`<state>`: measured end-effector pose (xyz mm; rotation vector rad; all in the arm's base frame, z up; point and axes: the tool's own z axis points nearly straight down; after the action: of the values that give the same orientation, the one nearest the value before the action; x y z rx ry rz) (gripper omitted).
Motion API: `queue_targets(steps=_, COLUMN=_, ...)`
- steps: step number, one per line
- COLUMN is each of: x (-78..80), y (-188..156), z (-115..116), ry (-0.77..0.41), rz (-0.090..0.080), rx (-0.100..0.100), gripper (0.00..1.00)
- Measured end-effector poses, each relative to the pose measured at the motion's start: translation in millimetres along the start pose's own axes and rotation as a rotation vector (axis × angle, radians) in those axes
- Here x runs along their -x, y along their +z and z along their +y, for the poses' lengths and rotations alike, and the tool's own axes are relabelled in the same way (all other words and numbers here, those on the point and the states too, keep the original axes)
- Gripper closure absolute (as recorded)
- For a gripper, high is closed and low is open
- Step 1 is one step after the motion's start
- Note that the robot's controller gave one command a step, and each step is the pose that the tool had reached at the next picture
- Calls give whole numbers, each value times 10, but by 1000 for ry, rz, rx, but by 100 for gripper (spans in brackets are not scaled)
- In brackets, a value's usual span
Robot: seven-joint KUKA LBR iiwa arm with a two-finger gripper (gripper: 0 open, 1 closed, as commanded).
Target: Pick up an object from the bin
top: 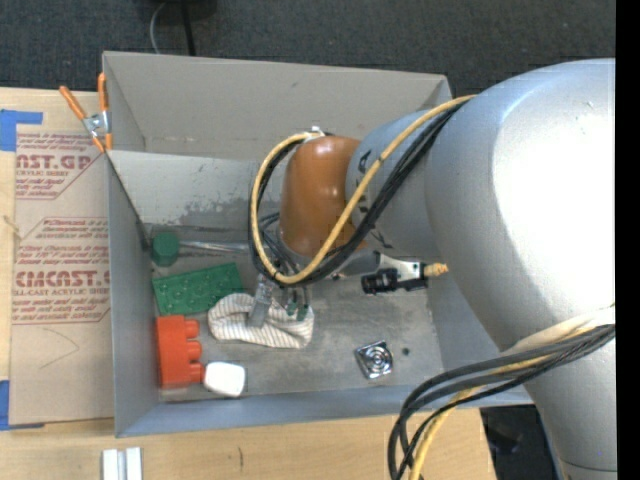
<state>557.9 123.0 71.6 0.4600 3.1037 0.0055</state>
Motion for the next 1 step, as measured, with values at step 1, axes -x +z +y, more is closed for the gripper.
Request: queue_targets(steps=1, x=0, y=0, z=0, ry=0, rz=0, rx=0, gripper=100)
